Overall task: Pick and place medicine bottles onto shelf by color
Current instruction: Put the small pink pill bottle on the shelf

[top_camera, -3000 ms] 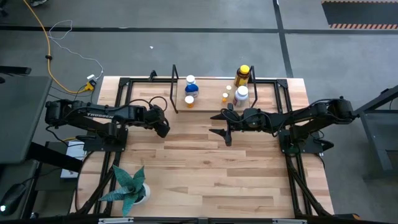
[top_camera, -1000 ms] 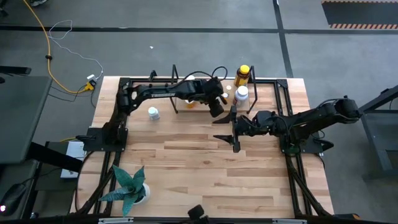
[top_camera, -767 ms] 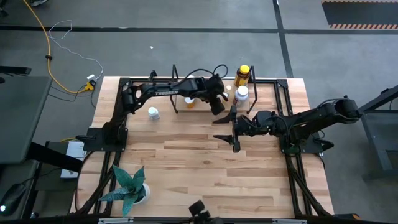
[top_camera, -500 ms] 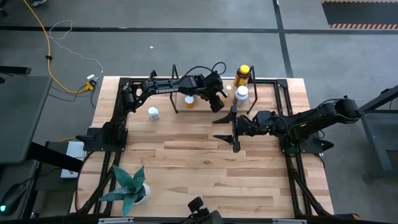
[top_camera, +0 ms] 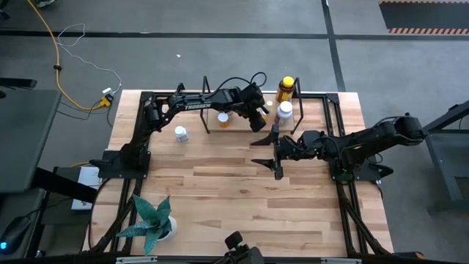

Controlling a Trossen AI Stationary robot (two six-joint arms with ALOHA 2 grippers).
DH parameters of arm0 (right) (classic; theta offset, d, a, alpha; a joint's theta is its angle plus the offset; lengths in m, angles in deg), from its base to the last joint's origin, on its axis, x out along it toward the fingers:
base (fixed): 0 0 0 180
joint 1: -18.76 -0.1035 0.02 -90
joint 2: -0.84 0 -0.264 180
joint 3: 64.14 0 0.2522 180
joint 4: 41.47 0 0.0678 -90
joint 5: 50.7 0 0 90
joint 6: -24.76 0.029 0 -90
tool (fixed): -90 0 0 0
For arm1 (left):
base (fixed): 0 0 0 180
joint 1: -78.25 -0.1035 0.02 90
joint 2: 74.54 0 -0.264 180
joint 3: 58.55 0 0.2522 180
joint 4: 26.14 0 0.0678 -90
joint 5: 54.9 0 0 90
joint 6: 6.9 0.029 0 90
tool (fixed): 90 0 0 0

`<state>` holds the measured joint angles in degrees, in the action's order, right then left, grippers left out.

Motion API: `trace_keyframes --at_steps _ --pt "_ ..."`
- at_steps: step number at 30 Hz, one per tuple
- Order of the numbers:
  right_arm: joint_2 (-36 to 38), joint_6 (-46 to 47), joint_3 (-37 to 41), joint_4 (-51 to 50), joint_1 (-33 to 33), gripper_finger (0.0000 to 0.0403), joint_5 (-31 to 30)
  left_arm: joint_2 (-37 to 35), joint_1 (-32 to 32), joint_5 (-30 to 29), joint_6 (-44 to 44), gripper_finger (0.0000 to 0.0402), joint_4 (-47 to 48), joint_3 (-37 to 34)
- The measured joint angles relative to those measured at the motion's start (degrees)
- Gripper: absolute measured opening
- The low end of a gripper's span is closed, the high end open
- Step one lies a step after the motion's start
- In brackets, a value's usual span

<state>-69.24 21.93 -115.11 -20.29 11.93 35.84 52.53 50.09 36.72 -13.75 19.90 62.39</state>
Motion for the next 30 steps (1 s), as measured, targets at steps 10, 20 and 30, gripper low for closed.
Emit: trace_keyframes --at_steps 10,20,30 --pt "0.0 0.0 0.0 0.0 0.0 0.0255 0.0 0.1 0.2 0.3 2.0 0.0113 -0.8 0.0" --pt "0.0 0.0 0.0 0.0 0.0 0.0255 0.0 1.1 0.4 0.2 2.6 0.0113 -2.3 0.0" --pt "0.0 0.0 0.0 0.0 0.0 0.0255 0.0 1.1 0.6 -1.2 4.0 0.0154 -2.9 0.0"
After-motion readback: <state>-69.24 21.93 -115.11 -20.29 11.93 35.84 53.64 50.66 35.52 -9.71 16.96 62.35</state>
